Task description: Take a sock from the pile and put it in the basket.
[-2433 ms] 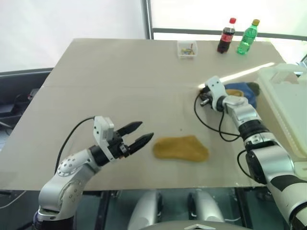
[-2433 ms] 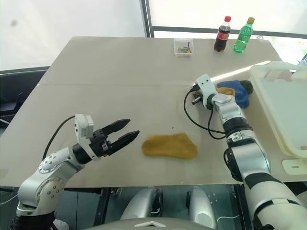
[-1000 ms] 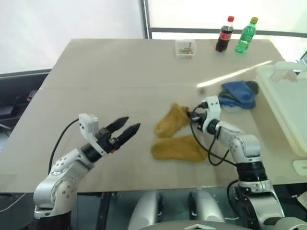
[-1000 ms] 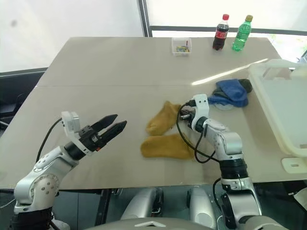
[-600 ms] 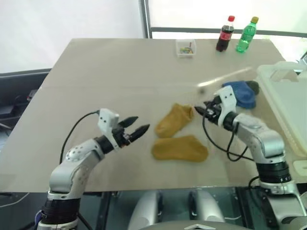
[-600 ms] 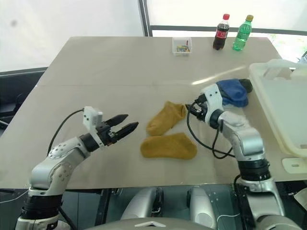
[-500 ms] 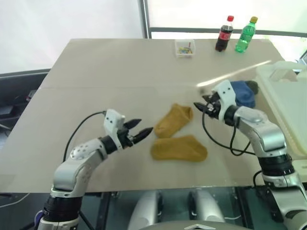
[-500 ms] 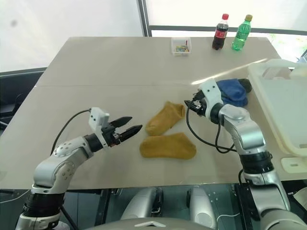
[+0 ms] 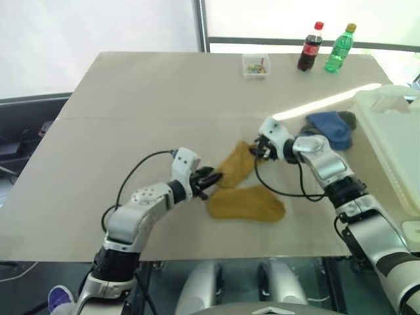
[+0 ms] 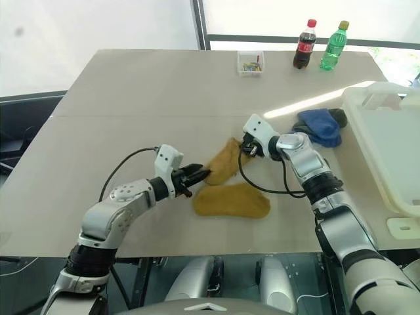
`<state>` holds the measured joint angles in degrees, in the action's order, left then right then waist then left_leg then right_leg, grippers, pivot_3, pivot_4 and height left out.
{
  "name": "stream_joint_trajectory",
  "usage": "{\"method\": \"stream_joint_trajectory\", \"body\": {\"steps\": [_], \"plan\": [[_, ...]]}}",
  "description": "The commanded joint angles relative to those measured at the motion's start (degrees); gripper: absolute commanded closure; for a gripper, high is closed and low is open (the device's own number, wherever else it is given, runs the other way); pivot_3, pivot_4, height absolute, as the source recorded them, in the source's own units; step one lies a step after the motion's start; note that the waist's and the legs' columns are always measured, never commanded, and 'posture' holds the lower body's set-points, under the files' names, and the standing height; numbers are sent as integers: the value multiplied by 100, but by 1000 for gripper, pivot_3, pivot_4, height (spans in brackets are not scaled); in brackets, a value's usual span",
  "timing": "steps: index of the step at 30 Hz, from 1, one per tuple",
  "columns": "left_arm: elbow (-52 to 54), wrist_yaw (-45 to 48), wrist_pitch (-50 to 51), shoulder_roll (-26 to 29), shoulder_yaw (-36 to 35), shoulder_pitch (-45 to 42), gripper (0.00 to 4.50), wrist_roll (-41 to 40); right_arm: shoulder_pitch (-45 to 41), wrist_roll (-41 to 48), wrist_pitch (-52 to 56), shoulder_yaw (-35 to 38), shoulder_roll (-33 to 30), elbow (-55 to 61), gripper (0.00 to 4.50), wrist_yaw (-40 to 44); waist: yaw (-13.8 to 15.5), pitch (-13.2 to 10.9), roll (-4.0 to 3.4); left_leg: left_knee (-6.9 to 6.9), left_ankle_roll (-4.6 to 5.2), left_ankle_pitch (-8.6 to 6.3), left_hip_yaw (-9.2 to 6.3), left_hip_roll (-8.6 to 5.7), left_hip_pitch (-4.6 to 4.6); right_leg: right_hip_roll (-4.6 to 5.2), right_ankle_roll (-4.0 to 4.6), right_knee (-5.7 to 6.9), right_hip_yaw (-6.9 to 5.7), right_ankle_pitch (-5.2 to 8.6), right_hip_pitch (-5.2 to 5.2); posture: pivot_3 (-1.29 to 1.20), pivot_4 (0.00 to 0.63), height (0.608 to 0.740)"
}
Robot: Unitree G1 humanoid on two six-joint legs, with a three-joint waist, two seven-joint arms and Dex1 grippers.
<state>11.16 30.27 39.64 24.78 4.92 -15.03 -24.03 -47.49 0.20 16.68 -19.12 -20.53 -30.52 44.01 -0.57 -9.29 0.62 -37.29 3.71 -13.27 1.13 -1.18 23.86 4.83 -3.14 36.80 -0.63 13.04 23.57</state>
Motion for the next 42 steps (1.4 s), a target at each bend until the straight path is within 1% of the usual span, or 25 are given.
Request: {"method": "stream_joint_trajectory", "body": {"steps": [1, 4, 6, 7, 10, 13, 14, 15, 16, 17, 18, 19, 20, 21, 24, 26, 29, 34, 36, 37, 38, 39, 40, 41, 42], "plan": [[-317, 266, -133, 184, -136, -190, 4484, 76, 239, 0, 601, 280, -193, 549, 4500, -66, 3, 0, 0, 0, 0, 0, -1, -1, 0, 3, 0, 1, -1, 0, 0, 0, 150, 729], [-835, 750, -456, 439, -105, -563, 4484, 196, 612, 207, 1467, 625, -305, 1478, 4500, -243, 17, 0, 0, -1, -1, 0, -5, -3, 1, 9, 0, 2, -4, 0, 0, 0, 150, 729], [-1109, 1042, -645, 501, -29, -803, 4484, 232, 898, 370, 1953, 807, -347, 2177, 4500, -295, 29, 0, 0, 0, -1, 0, -8, -5, 4, 11, 1, 1, -6, 0, 2, 0, 150, 729], [-1278, 1357, -774, 554, 83, -970, 4484, 254, 1154, 490, 2355, 930, -389, 2781, 4500, -350, 22, -1, -1, 0, -1, 0, -9, -5, 5, 11, 1, 1, -6, 0, 2, 0, 150, 729], [-1698, 1951, -1099, 617, 259, -1302, 4484, 360, 1628, 684, 3294, 1177, -397, 3971, 4500, -616, 46, -1, -2, 1, -1, -1, -17, -7, 23, 16, 1, -5, -5, 0, 11, 0, 150, 729], [-2308, 2360, -1609, 627, 411, -1698, 4484, 636, 1976, 657, 4064, 1397, -66, 4770, 4500, -1305, 19, -1, -2, -3, -1, 0, -13, -9, 54, 16, 0, -1, -4, 0, 45, 0, 150, 729], [-2523, 2414, -1719, 604, 429, -1823, 4484, 713, 2066, 579, 4054, 1386, 42, 4869, 4500, -1521, 5, -1, -2, -8, -1, 0, -16, -7, 63, 13, 0, 2, -5, 0, 52, 0, 150, 729], [-2694, 2563, -1599, 580, 416, -1933, 4484, 644, 2107, 610, 4121, 1393, 129, 4901, 4500, -1605, -5, -1, -2, -8, -2, 1, -16, -8, 69, 11, 0, 4, -7, -1, 59, 0, 150, 729], [-2803, 2623, -1489, 546, 382, -2006, 4028, 590, 2158, 579, 4038, 1348, 161, 4923, 4500, -1689, -5, -1, -2, -10, -2, 1, -15, -8, 72, 9, 0, 5, -9, -1, 62, 0, 150, 729], [-2874, 2656, -1371, 516, 354, -2060, 3871, 555, 2221, 521, 3917, 1290, 184, 4929, 4500, -1789, -2, -1, -2, -10, -1, 1, -15, -9, 72, 8, 0, 6, -14, -1, 62, 0, 150, 729], [-2895, 2681, -1331, 503, 348, -2082, 3527, 560, 2263, 453, 3844, 1245, 193, 4934, 4500, -1899, -2, -1, -2, -12, -1, 1, -15, -10, 75, 5, -1, 6, -16, -1, 62, 0, 150, 729], [-2840, 2549, -1329, 455, 284, -2060, 3007, 575, 2334, 495, 3860, 1274, 279, 4985, 3998, -1972, -3, -1, -2, -14, 0, 1, -15, -14, 78, -17, -1, 5, -18, 0, 63, 0, 150, 729], [-2757, 2381, -1336, 416, 215, -2023, 2754, 610, 2388, 542, 3916, 1308, 353, 5062, 3861, -2039, -3, -1, -1, -16, 1, 1, -14, -16, 80, -16, -2, 4, -17, 0, 63, 0, 150, 729], [-2650, 2271, -1258, 408, 168, -1978, 2096, 613, 2422, 567, 3963, 1349, 419, 5141, 3367, -2120, -2, -1, -1, -17, 2, 1, -14, -16, 83, -17, -2, 4, -17, 0, 63, 0, 150, 729], [-2096, 2167, -726, 487, 36, -1763, 1070, 407, 2499, 766, 4121, 1452, 446, 5443, 2267, -2069, -12, -2, -1, -21, 2, 2, -14, -15, 84, -20, -3, 4, -17, 0, 63, 0, 150, 729], [-1624, 2027, -405, 508, -70, -1556, 1070, 284, 2544, 875, 4230, 1485, 379, 5590, 2267, -2009, -18, -1, -1, -22, 3, 1, -15, -10, 83, -25, -4, 7, -16, 0, 63, 0, 150, 729], [-1166, 1662, 26, 378, -178, -1300, 1070, 174, 2550, 905, 4190, 1462, 200, 5521, 2267, -1989, -9, -1, -1, -24, 3, 1, -17, -8, 81, -26, -4, 8, -17, 0, 61, 0, 150, 729], [-908, 936, 268, 7, -48, -919, 1070, 423, 2406, 888, 3896, 1371, -10, 5013, 2267, -1920, 10, -1, 0, -35, 16, -7, -21, -9, 67, -26, -4, 14, -21, -1, 44, 0, 150, 729], [-834, 618, 371, -192, -39, -830, 1070, 486, 2355, 818, 3760, 1202, -158, 4750, 2267, -1822, 13, 0, 0, -37, 23, -11, -20, -10, 53, -26, -5, 16, -19, -1, 30, 0, 150, 729], [-818, 455, 405, -327, -46, -806, 1606, 502, 2336, 784, 3668, 1135, -206, 4624, 2451, -1788, 25, -1, 0, -37, 23, -11, -20, -10, 43, -26, -5, 16, -18, -1, 21, 0, 150, 729], [-787, 346, 430, -416, -51, -782, 1849, 511, 2335, 771, 3601, 1093, -242, 4558, 2730, -1770, 31, 0, 0, -37, 27, -13, -19, -10, 27, -25, -5, 16, -18, -1, 4, 0, 150, 729], [-802, 221, 444, -541, -42, -781, 2406, 532, 2327, 789, 3538, 1061, -258, 4461, 3100, -1715, 31, 0, 0, -37, 28, -14, -18, -10, 16, -25, -5, 16, -17, -1, -6, 0, 150, 729], [-829, 131, 443, -629, -22, -791, 2922, 560, 2319, 759, 3437, 1008, -292, 4369, 3577, -1680, 33, 1, 1, -37, 28, -14, -17, -10, 13, -25, -5, 17, -15, -1, -6, 0, 150, 729], [-865, 78, 428, -687, 0, -807, 3483, 586, 2310, 721, 3350, 974, -315, 4287, 4154, -1669, 37, 1, 2, -37, 29, -14, -17, -9, 11, -26, -5, 19, -15, -1, -8, 0, 150, 729], [-909, 67, 394, -716, 11, -834, 3886, 606, 2300, 736, 3315, 982, -313, 4233, 4490, -1649, 37, 1, 2, -37, 29, -14, -16, -9, 10, -26, -5, 20, -14, -1, -8, 0, 150, 729]]}}
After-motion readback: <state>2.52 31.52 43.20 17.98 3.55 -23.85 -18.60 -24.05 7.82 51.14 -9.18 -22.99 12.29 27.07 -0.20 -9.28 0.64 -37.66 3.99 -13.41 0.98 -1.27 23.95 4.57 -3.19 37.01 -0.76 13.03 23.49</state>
